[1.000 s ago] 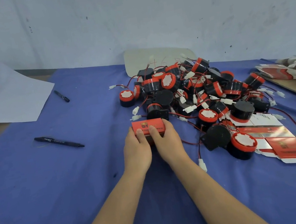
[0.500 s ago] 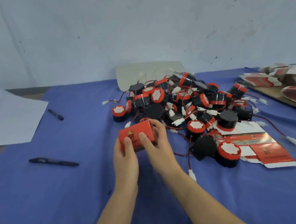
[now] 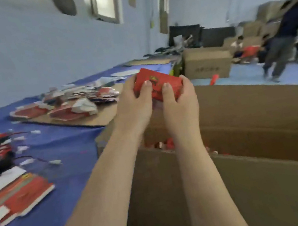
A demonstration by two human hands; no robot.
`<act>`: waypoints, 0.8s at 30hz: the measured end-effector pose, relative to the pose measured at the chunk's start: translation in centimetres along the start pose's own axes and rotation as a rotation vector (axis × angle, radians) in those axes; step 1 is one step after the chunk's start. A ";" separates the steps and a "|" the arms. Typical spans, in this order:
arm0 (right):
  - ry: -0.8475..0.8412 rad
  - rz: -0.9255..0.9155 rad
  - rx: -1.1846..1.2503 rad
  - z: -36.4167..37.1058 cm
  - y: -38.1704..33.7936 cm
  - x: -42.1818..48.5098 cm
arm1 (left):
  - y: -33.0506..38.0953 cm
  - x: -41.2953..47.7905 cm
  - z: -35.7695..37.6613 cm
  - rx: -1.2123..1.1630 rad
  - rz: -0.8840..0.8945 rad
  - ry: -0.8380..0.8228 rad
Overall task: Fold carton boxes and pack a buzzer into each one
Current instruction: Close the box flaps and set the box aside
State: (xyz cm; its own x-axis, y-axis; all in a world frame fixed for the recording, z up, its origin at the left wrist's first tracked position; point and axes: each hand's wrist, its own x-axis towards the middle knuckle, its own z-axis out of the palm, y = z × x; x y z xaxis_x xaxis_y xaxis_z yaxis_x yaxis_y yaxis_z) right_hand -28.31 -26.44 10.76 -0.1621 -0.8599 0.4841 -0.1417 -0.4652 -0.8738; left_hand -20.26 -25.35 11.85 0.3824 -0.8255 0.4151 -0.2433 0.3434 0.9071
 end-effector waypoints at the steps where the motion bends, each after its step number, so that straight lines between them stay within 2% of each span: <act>1: 0.106 0.036 -0.112 -2.9 0.6 1.1 | 0.3 -0.2 3.4 -0.024 -0.062 -0.169; 2: 0.226 0.062 -0.230 -6.9 1.3 1.9 | 0.7 -1.1 7.7 -0.050 -0.135 -0.363; 3: 0.312 0.070 -0.313 -9.6 2.0 2.4 | 1.1 -2.0 10.5 -0.069 -0.202 -0.490; 5: 0.385 0.001 -0.326 -11.1 2.0 1.4 | 0.6 -2.4 12.3 -0.129 -0.309 -0.569; 7: 0.394 -0.108 -0.189 -11.5 2.3 0.7 | 0.9 -3.7 13.7 -0.332 -0.437 -0.602; 8: 0.337 -0.132 -0.095 -10.8 2.1 0.2 | 1.3 -4.6 13.7 -0.313 -0.366 -0.628; 9: 0.265 -0.136 -0.010 -9.8 2.1 -0.1 | 1.6 -5.5 13.3 -0.523 -0.327 -0.614; 10: 0.180 -0.110 0.087 -8.6 2.1 -0.4 | 1.2 -5.5 12.7 -0.856 -0.403 -0.513; 11: 0.077 -0.058 0.195 -6.6 1.9 -0.9 | 0.6 -4.7 11.1 -1.050 -0.429 -0.353; 12: 0.005 -0.024 0.284 -5.2 2.1 -1.3 | 0.5 -4.3 9.1 -0.761 -0.363 -0.163; 13: -0.040 -0.012 0.338 -3.9 2.3 -1.7 | 0.6 -4.5 7.4 -0.343 -0.210 -0.045; 14: -0.097 0.012 0.396 -1.7 2.3 -2.5 | -0.6 -3.8 4.5 -0.241 -0.202 0.041; 17: -0.299 0.112 0.498 4.3 2.7 -5.7 | -2.3 -3.1 -4.5 -0.271 -0.103 0.294; 18: -0.439 0.162 0.541 7.3 2.2 -7.7 | -3.0 -3.8 -8.5 -0.192 -0.080 0.413; 20: -0.619 0.174 0.376 10.9 2.8 -10.1 | -5.5 -4.9 -13.5 -0.100 -0.134 0.538; 23: -0.863 0.082 -0.007 16.6 4.6 -13.7 | -8.7 -7.6 -20.6 0.042 -0.276 0.849; 24: -0.905 0.053 -0.130 18.1 5.4 -14.6 | -9.2 -8.4 -21.7 0.061 -0.314 0.889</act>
State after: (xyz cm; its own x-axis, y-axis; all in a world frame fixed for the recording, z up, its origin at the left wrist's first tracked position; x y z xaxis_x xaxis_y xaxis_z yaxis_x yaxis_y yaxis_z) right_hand -9.07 -20.24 -1.87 0.6479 -0.7414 0.1749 -0.2733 -0.4406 -0.8551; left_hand -1.90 -11.85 1.48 0.9717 -0.2237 0.0758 -0.0500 0.1188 0.9917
